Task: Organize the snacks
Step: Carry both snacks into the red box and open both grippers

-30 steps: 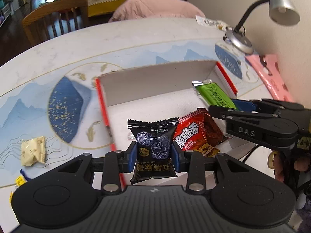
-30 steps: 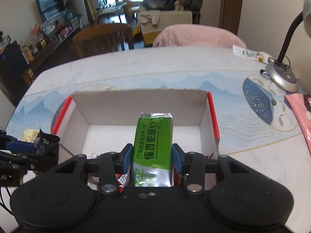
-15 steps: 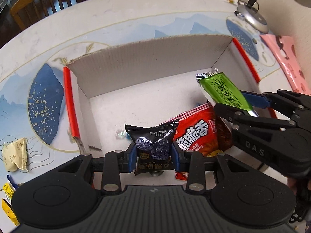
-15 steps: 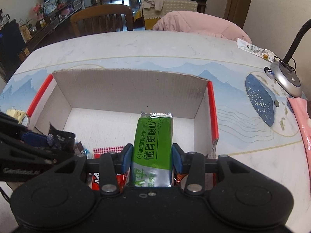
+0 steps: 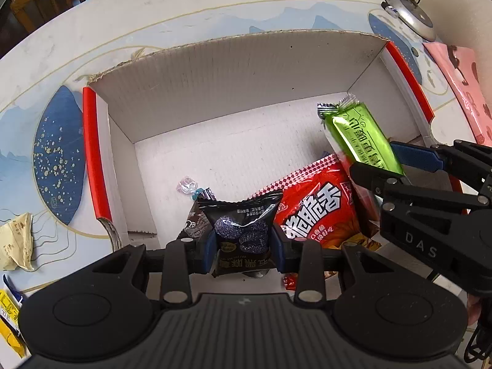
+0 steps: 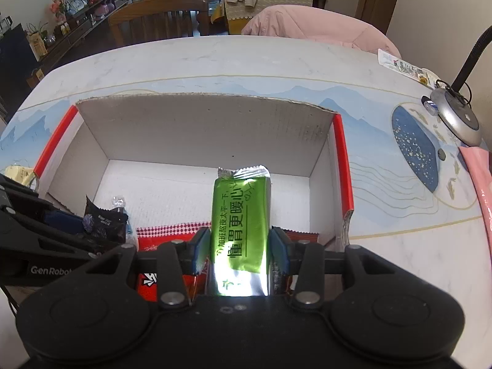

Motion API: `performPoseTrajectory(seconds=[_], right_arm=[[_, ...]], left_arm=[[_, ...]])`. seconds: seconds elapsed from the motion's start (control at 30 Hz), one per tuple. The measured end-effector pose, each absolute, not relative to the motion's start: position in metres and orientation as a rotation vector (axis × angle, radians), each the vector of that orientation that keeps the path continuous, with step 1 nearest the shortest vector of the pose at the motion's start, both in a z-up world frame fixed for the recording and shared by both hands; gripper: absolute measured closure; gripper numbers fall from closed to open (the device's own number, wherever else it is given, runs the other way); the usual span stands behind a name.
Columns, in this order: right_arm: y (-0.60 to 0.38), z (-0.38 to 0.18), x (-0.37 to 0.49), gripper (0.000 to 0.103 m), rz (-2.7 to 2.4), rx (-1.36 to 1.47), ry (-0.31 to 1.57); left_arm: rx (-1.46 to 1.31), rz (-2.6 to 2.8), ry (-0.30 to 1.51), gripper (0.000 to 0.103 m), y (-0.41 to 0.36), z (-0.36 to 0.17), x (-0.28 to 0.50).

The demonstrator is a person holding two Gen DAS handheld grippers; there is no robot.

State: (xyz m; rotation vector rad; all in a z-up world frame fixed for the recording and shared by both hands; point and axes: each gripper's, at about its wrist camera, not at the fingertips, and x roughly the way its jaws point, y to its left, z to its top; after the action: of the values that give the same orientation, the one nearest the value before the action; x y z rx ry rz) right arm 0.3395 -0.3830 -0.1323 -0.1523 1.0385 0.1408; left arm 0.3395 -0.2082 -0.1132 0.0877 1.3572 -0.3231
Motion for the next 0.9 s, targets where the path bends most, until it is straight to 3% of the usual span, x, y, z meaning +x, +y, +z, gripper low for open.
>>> performPoseTrajectory(seconds=[0.2, 0.37, 0.9], right_arm=[[-0.385, -0.128, 0.337, 0.060, 0.139, -0.146, 1.029], [-0.388, -0.117, 0.330, 0.059, 0.147, -0.119, 1.006], [-0.360, -0.066, 0.295, 0.045, 0.229, -0.067, 0.889]], left_arm=[[0.063, -0.337, 1.329, 0.066, -0.200, -0.108, 0.336], [0.033, -0.358, 1.292, 0.058, -0.192, -0.095, 0.330], [-0.029, -0.417, 1.113, 0.058, -0.149, -0.034, 0.289]])
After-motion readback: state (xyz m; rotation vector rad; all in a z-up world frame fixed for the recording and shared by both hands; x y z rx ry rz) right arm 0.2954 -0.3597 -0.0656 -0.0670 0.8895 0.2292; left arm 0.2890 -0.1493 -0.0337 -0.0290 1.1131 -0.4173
